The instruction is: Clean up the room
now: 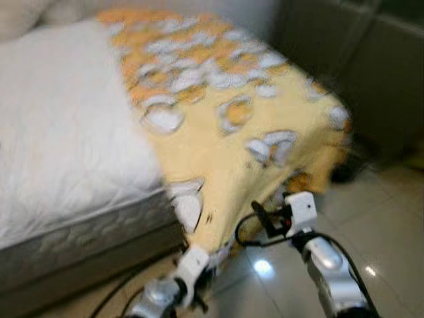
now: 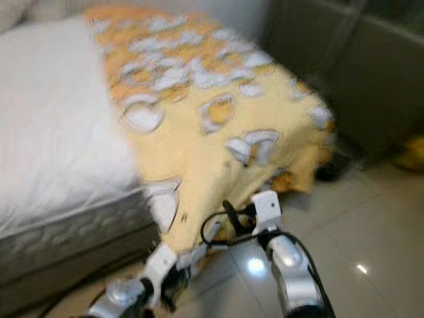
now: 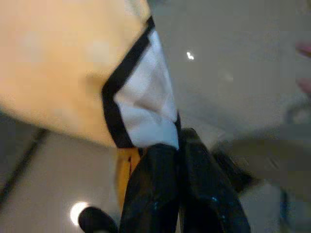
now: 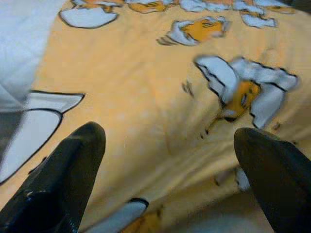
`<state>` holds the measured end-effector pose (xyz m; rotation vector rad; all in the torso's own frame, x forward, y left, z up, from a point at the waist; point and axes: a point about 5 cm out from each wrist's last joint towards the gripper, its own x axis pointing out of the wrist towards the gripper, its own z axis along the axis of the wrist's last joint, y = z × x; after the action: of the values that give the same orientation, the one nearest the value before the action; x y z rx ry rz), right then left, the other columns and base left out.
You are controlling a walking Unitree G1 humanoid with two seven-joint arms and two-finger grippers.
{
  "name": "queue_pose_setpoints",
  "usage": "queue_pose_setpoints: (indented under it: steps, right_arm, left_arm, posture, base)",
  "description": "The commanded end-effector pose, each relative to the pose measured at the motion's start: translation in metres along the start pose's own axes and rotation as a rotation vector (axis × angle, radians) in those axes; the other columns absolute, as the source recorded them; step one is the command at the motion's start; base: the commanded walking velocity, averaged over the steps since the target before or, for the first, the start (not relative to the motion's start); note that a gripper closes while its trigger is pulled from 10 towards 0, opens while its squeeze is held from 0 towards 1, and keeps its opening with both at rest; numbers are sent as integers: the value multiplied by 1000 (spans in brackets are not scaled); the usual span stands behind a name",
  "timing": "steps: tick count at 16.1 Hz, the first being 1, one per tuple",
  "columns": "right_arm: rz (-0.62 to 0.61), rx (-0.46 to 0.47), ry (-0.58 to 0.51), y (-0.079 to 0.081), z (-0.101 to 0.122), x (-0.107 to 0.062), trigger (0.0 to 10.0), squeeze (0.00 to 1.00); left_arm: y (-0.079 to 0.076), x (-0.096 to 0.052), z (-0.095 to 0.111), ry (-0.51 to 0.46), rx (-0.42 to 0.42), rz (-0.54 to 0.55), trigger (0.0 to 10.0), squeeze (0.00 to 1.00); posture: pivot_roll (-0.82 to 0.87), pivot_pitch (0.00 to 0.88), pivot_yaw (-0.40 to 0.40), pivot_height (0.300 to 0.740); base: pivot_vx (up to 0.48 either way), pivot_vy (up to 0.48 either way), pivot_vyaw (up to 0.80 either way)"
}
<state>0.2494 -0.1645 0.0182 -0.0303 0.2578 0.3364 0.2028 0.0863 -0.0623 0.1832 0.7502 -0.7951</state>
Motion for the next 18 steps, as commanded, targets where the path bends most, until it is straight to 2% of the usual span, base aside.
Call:
queue_pose_setpoints:
  steps: [1,4,8,9,10,11,12,13,14,16,17,18]
  right_arm:
    - [14,-19,-4,-1,7,6,10000,0]
    - [19,-22,-1,0,7,7,10000,0]
    - [19,-22,-1,1,6,6,10000,0]
    - [16,-19,-1,0,6,6,10000,0]
    - [12,-15,-6,1,5,5,10000,0]
    - [1,-8,-20,0,7,4,10000,0]
    - [-38,-22,-49,-4,12,3,10000,0]
    - [-59,-26,-57,-6,13,3,10000,0]
    - [-87,-18,-79,-10,18,4,10000,0]
    - [-159,33,-130,-20,36,16,10000,0]
    - [-166,47,-139,-21,40,18,10000,0]
    - [-180,59,-165,-23,49,26,10000,0]
  left_arm:
    - [-9,2,-7,48,-10,-42,10000,0]
    - [-12,9,0,87,-35,-36,10000,0]
    - [-11,10,3,90,37,13,10000,0]
    - [-6,8,1,84,70,42,10000,310]
    - [0,4,0,60,89,81,10000,1000]
    - [10,0,6,-10,106,153,10000,1000]
    - [25,-11,16,-140,156,231,10000,1000]
    - [29,-14,18,-169,170,251,10000,1000]
    - [41,-24,28,-257,162,324,10000,1000]
    - [83,-51,79,-515,51,549,10000,1000]
    - [88,-56,90,-567,39,586,10000,1000]
    - [101,-69,115,-677,-5,666,10000,0]
  posture:
    - [-4,0,-89,740]
    - [-12,0,-90,740]
    - [-17,0,-88,740]
    - [-10,0,-85,740]
    - [-10,0,-84,740]
    - [-8,0,-79,740]
    - [0,0,-74,740]
    - [12,0,-73,740]
    - [33,0,-71,740]
    - [65,0,-74,740]
    - [65,0,-74,740]
    - [76,0,-75,740]
  base:
    - [0,0,0]
    - [0,0,0]
    - [0,0,0]
    - [0,0,0]
    - [0,0,0]
    - [0,0,0]
    - [0,0,0]
    - [0,0,0]
    - [0,0,0]
    - [0,0,0]
    - [0,0,0]
    - [0,0,0]
